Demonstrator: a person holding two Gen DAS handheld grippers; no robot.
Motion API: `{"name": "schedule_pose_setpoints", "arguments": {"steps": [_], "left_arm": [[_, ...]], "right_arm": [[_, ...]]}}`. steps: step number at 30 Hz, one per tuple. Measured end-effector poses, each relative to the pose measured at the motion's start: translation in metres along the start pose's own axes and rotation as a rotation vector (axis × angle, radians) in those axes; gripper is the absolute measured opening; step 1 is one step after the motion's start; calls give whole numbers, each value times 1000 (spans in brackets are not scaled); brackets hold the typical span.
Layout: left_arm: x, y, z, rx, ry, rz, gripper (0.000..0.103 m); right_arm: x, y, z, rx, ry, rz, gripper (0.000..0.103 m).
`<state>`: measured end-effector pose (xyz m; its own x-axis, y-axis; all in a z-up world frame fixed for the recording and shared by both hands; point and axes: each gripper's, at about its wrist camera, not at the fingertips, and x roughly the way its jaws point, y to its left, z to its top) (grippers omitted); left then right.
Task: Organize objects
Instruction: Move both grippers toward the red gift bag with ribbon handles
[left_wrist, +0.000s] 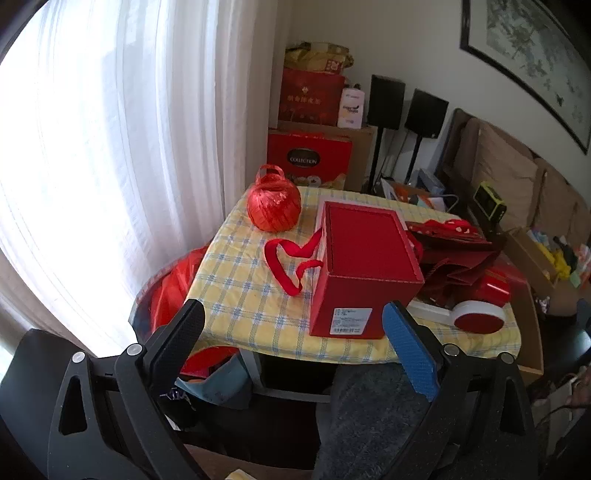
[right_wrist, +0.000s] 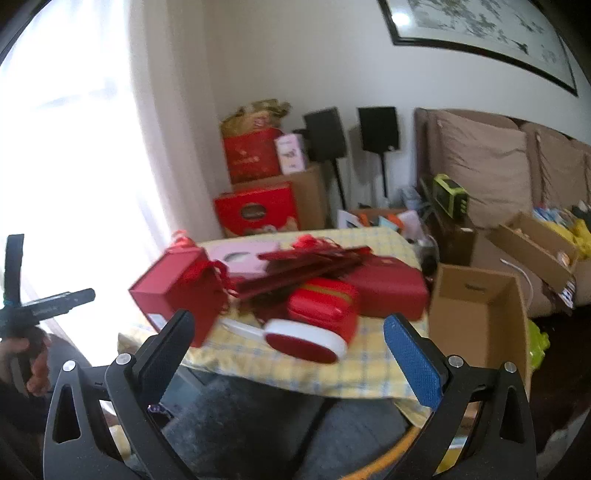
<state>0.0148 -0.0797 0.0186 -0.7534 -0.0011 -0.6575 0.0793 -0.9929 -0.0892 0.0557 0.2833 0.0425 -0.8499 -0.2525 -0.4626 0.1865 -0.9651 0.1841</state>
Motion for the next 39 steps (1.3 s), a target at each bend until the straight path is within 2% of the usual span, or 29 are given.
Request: {"name": "schedule_pose_setpoints", "arguments": {"steps": [3,7,11,14,17,20,22,23,25,27,29,32,34,36,38,39], "left_arm": [[-10,9,10,13,-53,1,96],[-29,30,32,-9,-128,47,96],[-38,50,42,-74,-145,15,96],[-38,57,44,-112,-132,-75,96],[-40,57,50,-123,-122,-120,96],[-46,53,61,-112,-126,-126,98],[-42,51,68,-109,-101,-112,98],[-39,51,71,-113,-85,-108,98],[-25,57,73,-159,-63,-105,98],[-9,61,70,-212,-18,-116,98],[4,62,62,-231,12,-150,98],[23,57,51,-213,46,-155,98],[41,57,45,-202,80,-204,97],[63,67,36,-268,158,-264,93],[74,78,28,-332,175,-286,86],[76,80,25,-334,177,-273,83]], "right_arm": [[-2,3,13,-19,-31,-8,103],[-8,-6,38,23,-65,24,103],[-7,-9,63,93,-61,126,103],[3,-4,74,143,-9,189,103],[11,4,87,160,31,205,103],[10,14,103,143,-2,170,103],[14,22,113,106,-38,149,103],[18,23,113,100,-30,178,103],[40,24,113,157,59,265,103],[54,27,107,197,87,310,103],[66,35,97,170,106,253,103],[91,46,79,128,171,199,103],[101,46,68,133,185,210,103],[111,43,55,150,221,250,98],[115,35,46,165,238,260,93],[117,34,41,167,242,265,91]]}}
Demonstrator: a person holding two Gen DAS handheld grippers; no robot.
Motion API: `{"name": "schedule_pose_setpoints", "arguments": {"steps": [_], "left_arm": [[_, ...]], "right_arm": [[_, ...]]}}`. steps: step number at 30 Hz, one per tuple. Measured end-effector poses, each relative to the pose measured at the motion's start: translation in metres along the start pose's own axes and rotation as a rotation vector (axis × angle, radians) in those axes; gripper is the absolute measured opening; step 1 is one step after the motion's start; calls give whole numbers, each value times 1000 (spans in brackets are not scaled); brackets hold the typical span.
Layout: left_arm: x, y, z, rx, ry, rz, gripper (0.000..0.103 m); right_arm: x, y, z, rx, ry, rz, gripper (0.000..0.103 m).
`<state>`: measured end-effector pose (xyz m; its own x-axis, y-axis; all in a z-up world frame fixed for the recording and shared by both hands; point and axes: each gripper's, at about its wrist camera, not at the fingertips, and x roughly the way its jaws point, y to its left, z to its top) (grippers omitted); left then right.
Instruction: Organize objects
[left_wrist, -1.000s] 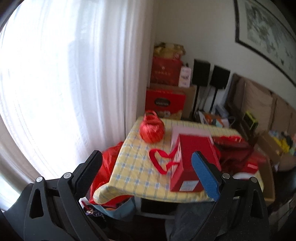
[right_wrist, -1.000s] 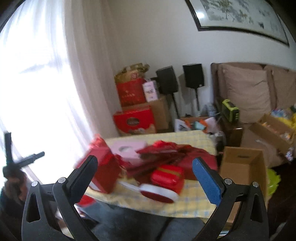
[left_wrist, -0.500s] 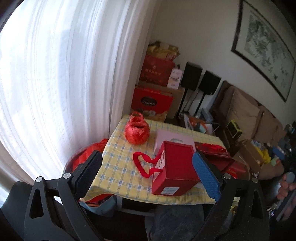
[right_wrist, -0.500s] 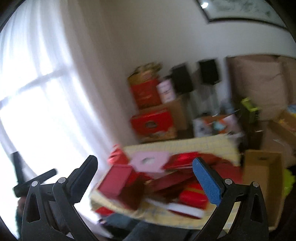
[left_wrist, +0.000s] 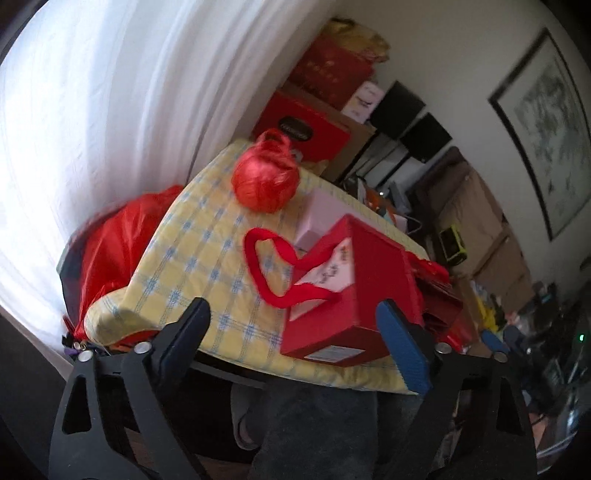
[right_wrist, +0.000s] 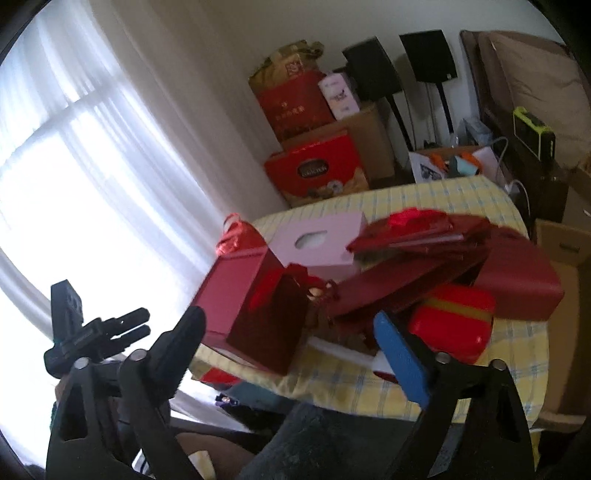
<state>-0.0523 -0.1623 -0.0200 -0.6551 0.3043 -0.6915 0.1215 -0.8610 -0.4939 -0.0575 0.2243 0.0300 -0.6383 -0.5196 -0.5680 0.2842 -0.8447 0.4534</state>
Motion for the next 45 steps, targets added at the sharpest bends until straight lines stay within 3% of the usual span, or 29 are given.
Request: {"name": "schedule_pose_setpoints", "arguments": {"steps": [2,4,7,9,11,13,15,18,20,21,25,27,30,32,36,38,41,45], "left_arm": [[5,4,-2,14,-1,37,76],[10,6,-4,25,6,36,76],[19,6,-6,37,20,30,75],[27,8,-5,27,38,-7,67],[36,13,-4,-15,75,-45,51],[42,18,-3,-59,91,-57,41],[45,20,-2,-69,84,-45,31],[46,19,-2,-70,68,-50,29],[44,18,-3,-76,58,-62,29],[41,18,-4,-83,48,-73,31],[38,12,1,-95,30,-120,51],[46,5,6,-82,62,-148,63],[61,-5,11,-47,106,-121,67],[67,-10,13,-30,101,-110,74],[76,-19,17,-15,91,-89,80],[80,-21,15,-2,92,-83,87],[84,-25,16,9,92,-80,89],[90,-34,23,47,93,-50,94]], "right_arm": [[6,-2,-3,2,31,13,77],[17,-2,-6,-7,81,28,72],[25,4,-8,-34,80,51,72],[30,10,-9,-52,77,83,67],[35,13,-8,-65,80,87,30],[46,12,-6,-61,83,53,23],[55,10,-3,-46,87,67,23],[65,9,-1,-28,82,77,25],[69,12,-3,-23,90,96,46],[69,14,-5,-20,92,105,50],[78,21,-8,-22,110,142,60],[87,22,-7,-8,126,131,61],[97,22,-6,15,145,106,62],[101,22,-6,24,140,92,70],[107,31,-8,-2,121,57,74],[109,39,-12,-42,99,38,78],[105,53,-29,-171,24,16,83],[93,69,-52,-322,-143,-35,88]]}}
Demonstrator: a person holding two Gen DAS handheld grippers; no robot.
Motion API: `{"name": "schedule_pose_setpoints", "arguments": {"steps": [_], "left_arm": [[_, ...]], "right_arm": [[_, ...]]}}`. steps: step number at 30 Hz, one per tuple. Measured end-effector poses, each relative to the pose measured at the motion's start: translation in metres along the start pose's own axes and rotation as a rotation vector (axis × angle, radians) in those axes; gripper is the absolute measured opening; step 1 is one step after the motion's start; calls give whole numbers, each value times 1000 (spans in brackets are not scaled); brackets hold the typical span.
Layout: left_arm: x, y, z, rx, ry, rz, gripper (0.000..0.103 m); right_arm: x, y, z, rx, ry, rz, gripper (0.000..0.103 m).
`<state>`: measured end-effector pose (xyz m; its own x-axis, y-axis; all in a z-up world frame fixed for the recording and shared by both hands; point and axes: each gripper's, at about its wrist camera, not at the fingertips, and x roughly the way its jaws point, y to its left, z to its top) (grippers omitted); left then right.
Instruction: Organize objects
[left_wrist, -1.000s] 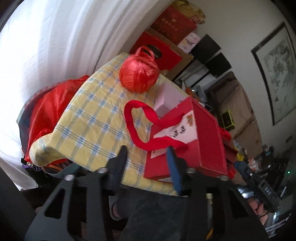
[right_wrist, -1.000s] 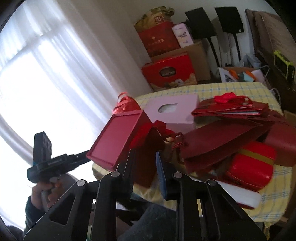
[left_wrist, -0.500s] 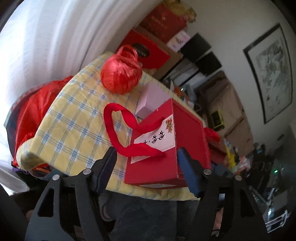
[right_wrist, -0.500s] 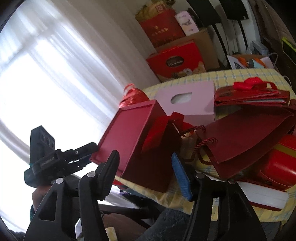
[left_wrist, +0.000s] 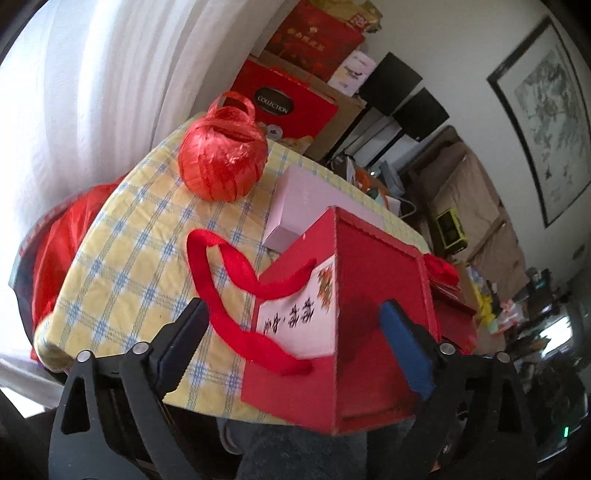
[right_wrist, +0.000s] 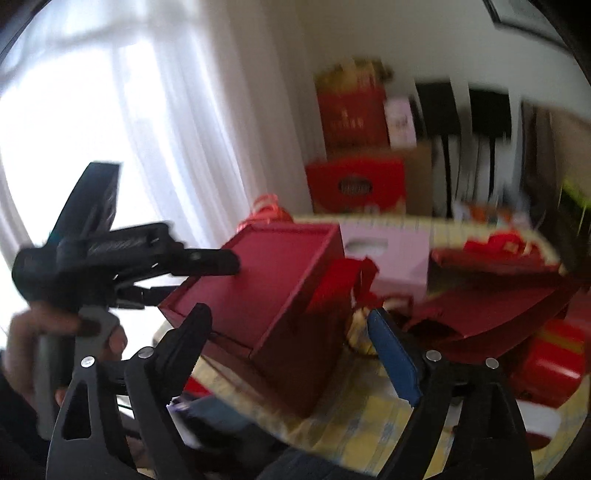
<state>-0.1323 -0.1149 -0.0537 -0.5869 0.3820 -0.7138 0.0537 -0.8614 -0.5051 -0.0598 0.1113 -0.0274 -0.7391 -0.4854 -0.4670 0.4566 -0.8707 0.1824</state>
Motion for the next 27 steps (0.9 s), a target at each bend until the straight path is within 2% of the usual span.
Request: {"name": "schedule_pose_setpoints", "arguments": {"steps": [1,5,10,12,15,17,20,21,23,24,26,27], "left_arm": [[1,-2,1,14,10,6,94],[5,-20,1,93,58,30,94],[3,-42,-4,169,84,67,94],[3,-53,-6,221,111,74,92],[-3,-59,-9,260,102,86,87],[-9,-55,-11,256,98,72,79],[-20,-38,-13,174,89,-7,59],[-20,-34,-13,155,88,-35,56],[-20,-25,-13,131,82,-79,54],[-21,-23,-12,118,77,-85,53],[-22,-23,-8,113,66,-73,38],[-23,-26,-2,121,60,-43,35]], "right_arm": [[-1,3,-2,-20,-18,-4,88],[-5,8,-8,-69,-22,28,101],[3,18,-20,-147,-12,12,101],[7,17,-25,-141,-14,17,101],[10,8,-30,-115,1,21,101],[5,-2,-28,-76,-1,50,101],[-6,-19,-20,0,-26,77,101],[-9,-25,-16,37,-25,87,101],[-15,-38,-2,139,2,17,99],[-16,-44,6,190,20,-10,99],[-14,-57,25,277,78,-12,95],[-13,-59,31,293,86,-12,94]]}}
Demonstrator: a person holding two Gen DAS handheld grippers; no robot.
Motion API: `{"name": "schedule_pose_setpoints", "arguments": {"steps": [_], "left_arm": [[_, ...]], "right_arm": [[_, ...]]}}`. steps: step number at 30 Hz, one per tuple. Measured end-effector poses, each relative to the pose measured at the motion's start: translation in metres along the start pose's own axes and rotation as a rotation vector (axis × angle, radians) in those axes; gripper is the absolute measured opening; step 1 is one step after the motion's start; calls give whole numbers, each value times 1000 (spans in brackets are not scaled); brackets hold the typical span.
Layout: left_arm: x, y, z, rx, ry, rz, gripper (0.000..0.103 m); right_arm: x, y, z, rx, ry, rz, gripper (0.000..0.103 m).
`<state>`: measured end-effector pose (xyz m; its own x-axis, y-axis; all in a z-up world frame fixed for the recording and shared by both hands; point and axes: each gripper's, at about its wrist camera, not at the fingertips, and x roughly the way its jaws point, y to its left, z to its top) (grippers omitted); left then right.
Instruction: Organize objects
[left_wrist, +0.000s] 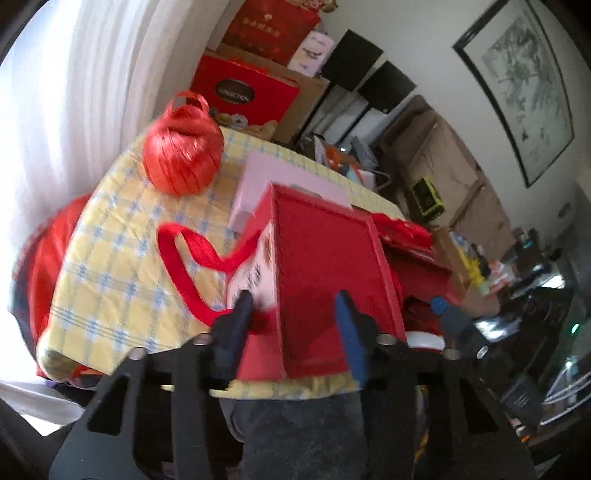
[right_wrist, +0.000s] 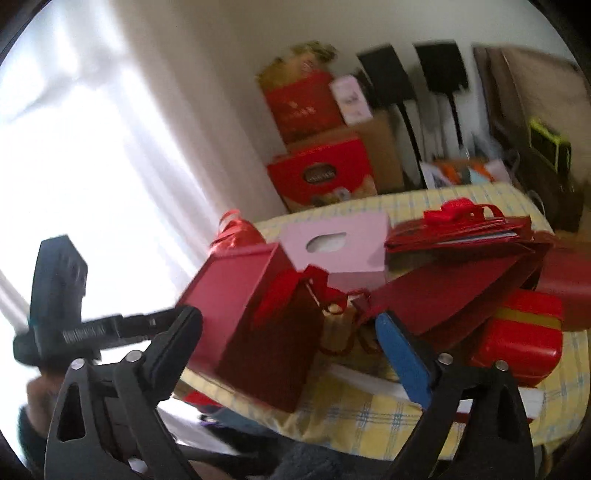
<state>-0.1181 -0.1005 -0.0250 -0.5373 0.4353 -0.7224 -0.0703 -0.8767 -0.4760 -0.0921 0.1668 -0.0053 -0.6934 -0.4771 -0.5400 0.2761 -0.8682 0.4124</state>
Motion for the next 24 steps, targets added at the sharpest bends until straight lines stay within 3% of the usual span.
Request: {"name": "schedule_pose_setpoints", "arguments": {"steps": [2,3,5,8,9,10,11,14,17,18,20,21,23,24], "left_arm": [[-2,-2,9,5,-12,40,14],[-7,2,14,-19,-50,41,9],[-15,10,14,-62,-102,28,8],[-20,32,3,-156,-143,-34,8],[-19,42,-3,-197,-138,-35,8],[-15,50,-7,-223,-129,-30,8],[-10,60,-12,-250,-113,-2,8],[15,84,-35,-318,-12,87,8],[36,97,-49,-377,50,48,9],[39,97,-48,-379,52,41,9],[41,96,-45,-376,52,28,12],[40,97,-45,-387,33,11,17],[37,100,-43,-425,1,-10,38],[36,102,-40,-454,-15,-24,42]], "right_arm": [[1,-3,13,30,-2,-11,88],[3,-5,18,45,7,-23,84],[11,-10,25,83,40,1,59],[21,-13,20,106,106,76,38],[24,-14,16,100,119,87,33],[27,-12,10,83,134,90,16],[28,-10,5,67,137,100,8],[29,-5,-3,44,140,117,9],[29,-8,-2,54,132,114,10],[29,-10,0,66,129,116,14],[27,-17,3,124,120,139,55],[26,-20,4,153,113,159,58],[24,-19,8,169,109,190,59],[24,-17,10,160,112,190,59]]}}
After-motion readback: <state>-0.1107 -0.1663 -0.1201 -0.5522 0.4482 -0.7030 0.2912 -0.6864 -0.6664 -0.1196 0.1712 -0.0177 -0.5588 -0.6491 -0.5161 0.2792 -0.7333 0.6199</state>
